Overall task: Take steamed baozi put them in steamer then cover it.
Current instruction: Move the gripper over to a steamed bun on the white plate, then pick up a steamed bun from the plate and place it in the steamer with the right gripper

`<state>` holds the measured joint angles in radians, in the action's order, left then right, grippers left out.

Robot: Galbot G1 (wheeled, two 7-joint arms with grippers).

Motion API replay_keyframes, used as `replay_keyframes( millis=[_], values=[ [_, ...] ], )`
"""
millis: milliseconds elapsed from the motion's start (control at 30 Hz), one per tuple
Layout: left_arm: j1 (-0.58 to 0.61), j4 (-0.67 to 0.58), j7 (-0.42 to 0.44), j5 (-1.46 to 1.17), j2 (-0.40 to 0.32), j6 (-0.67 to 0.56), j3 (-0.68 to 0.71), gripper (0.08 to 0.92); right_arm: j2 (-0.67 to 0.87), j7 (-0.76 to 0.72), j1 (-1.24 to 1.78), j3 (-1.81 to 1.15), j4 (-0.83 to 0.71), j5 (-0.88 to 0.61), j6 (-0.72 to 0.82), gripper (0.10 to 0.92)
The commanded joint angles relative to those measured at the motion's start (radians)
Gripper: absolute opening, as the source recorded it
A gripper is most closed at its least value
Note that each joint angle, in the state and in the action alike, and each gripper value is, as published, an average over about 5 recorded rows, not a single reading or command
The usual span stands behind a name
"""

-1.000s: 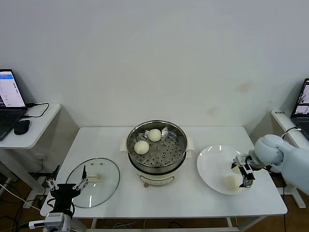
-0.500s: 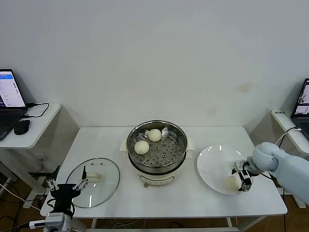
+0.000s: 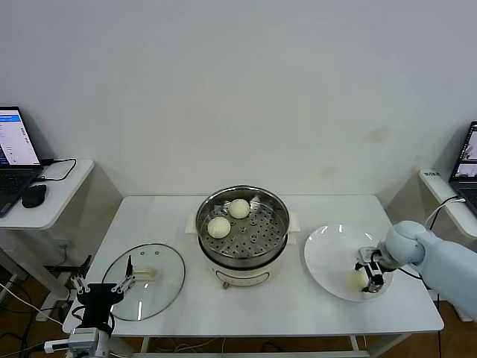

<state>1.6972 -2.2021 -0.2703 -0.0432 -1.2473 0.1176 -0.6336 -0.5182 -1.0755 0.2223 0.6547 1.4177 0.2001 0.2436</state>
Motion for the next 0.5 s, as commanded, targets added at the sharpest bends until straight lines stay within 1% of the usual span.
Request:
replay_keyframes(
  millis=[33, 300, 500],
  values=[
    [-0.002, -0.003, 0.000, -0.001, 0.001, 0.000, 0.001, 0.823, 0.017, -0.006, -0.106, 0.032, 0.009, -0.044, 0.002, 0.621],
    [-0.005, -0.013, 0.001, -0.004, 0.008, 0.000, 0.004, 0.823, 0.030, -0.046, -0.399, 0.101, 0.014, -0.187, 0.019, 0.619],
    [-0.005, -0.019, 0.001, -0.009, 0.014, -0.001, 0.001, 0.823, -0.066, -0.047, -0.672, 0.240, -0.007, -0.301, 0.029, 0.619]
  ],
)
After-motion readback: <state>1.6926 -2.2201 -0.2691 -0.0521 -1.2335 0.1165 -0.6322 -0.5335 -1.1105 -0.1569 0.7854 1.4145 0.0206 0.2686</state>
